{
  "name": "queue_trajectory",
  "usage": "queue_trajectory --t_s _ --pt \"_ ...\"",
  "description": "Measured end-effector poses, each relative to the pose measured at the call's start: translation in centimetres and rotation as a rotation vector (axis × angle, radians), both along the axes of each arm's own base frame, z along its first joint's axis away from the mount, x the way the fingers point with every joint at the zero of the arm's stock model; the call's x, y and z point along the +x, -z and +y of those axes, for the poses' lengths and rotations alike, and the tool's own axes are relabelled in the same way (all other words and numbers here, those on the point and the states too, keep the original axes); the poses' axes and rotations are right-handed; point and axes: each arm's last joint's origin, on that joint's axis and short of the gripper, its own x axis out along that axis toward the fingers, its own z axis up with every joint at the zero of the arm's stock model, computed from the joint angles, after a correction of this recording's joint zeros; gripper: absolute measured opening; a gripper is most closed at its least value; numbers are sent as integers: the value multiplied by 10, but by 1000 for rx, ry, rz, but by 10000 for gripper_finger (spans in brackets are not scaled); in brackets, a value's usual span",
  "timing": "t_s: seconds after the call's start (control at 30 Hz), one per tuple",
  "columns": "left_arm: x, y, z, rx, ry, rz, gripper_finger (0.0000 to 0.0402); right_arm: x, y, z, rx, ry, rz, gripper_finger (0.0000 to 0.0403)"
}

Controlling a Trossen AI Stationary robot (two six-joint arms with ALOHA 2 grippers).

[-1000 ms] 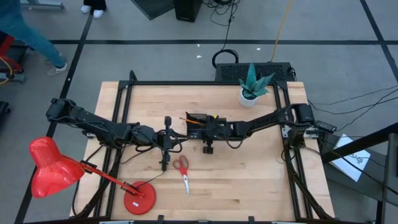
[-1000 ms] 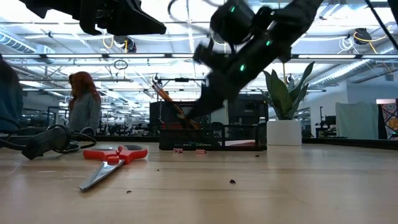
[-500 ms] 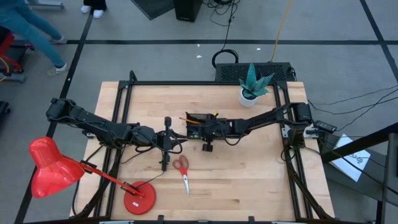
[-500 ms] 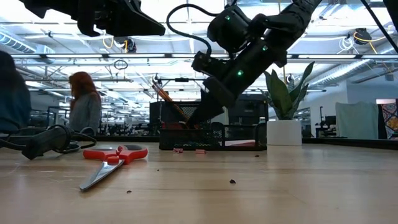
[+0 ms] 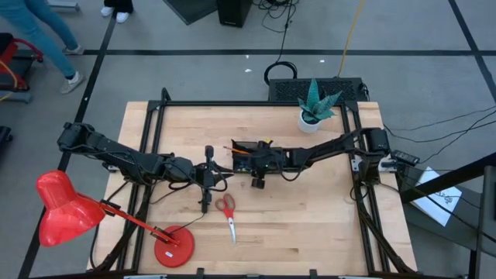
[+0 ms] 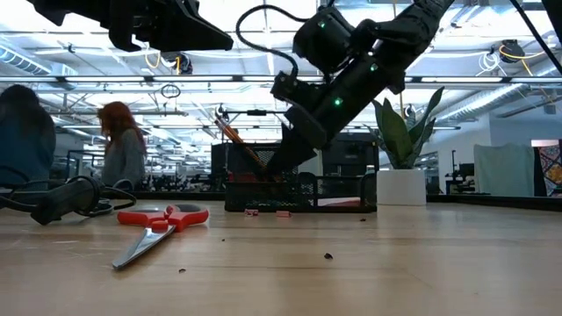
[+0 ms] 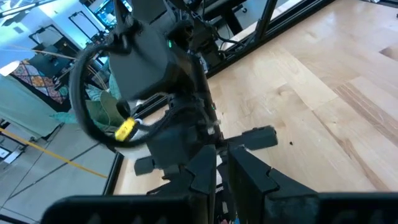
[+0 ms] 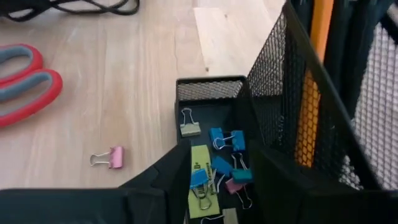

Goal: Pick and place office supplies into organizer
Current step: Put the pink binder clip into the black desk organizer

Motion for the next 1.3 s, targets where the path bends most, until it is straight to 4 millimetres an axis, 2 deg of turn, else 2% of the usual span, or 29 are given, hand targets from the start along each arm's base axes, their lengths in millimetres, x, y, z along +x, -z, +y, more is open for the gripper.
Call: queue_trajectory --t_s 0.17,0.27,0.43,0.5,0.63,0.8,1.03,1.17,1.3 --pt "0 0 0 0 0 2 49 -3 -21 12 -42 -48 -49 155" --pt "0 0 0 1 0 3 49 -8 -29 24 -56 -159 -34 155" --pt "0 0 0 -3 -1 3 49 -12 -24 41 42 -447 13 155" --pt "0 0 0 -3 -1 2 49 -13 -21 43 76 -510 27 155" --pt "0 0 0 -4 -1 2 49 -15 -19 35 53 -551 52 155" --pt "0 0 0 -3 -1 0 49 -10 -19 18 160 -606 -21 155" --pt "0 1 0 -2 -1 6 49 -5 6 3 246 -642 11 155" --pt "0 1 0 -1 -1 8 49 -4 24 2 216 -693 38 155" --pt "0 1 0 -1 -1 8 49 -1 32 1 165 -703 42 155"
